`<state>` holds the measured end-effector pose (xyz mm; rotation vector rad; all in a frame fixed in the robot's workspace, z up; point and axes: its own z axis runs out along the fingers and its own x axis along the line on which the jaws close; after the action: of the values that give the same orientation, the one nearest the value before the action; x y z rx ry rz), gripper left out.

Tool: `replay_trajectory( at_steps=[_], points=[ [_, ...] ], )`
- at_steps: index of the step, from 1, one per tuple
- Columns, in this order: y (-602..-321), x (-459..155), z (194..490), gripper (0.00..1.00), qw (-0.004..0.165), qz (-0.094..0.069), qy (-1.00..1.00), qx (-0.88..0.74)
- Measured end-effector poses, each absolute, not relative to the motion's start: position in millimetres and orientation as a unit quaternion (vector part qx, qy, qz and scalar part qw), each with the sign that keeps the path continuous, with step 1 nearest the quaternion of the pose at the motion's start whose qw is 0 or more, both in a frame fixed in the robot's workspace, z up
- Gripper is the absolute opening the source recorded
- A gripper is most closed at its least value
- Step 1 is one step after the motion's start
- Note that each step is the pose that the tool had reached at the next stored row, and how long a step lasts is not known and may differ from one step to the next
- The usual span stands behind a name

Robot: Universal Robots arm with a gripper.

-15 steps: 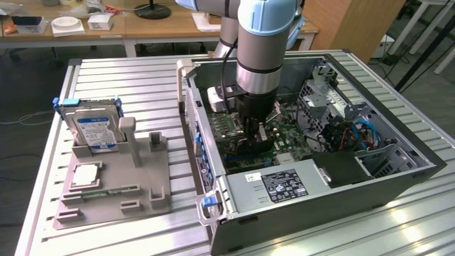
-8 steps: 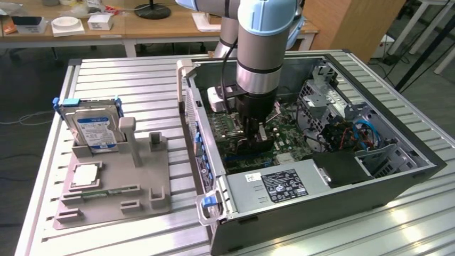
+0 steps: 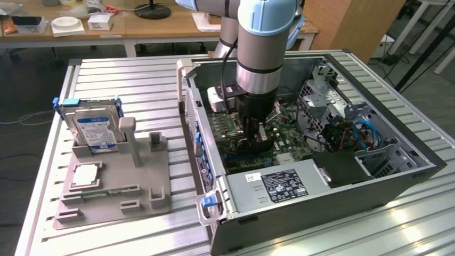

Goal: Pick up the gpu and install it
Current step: 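Insert the gpu into the slot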

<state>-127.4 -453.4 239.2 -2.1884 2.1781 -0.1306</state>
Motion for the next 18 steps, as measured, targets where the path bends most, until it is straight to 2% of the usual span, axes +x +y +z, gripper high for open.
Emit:
replay_trajectory(
  at_steps=[8,9,10,11,12,14,15,17,18],
  points=[
    [-453.4,-128.0,239.2,0.27,0.025,-0.042,0.705,-0.708],
    [-453.3,-127.9,239.2,0.33,0.026,-0.042,0.705,-0.708],
    [-453.4,-127.6,239.3,0.33,0.025,-0.042,0.705,-0.708],
    [-453.4,-127.4,239.3,0.39,0.026,-0.042,0.705,-0.708],
    [-453.4,-127.4,239.2,0.39,0.026,-0.042,0.705,-0.708],
    [-453.4,-127.4,239.3,0.51,0.026,-0.042,0.705,-0.708],
    [-453.4,-127.4,239.3,0.51,0.026,-0.042,0.705,-0.708],
    [-453.4,-127.4,239.3,0.63,0.026,-0.042,0.705,-0.708],
    [-453.4,-127.4,239.4,0.63,0.026,-0.042,0.705,-0.708]
  ],
)
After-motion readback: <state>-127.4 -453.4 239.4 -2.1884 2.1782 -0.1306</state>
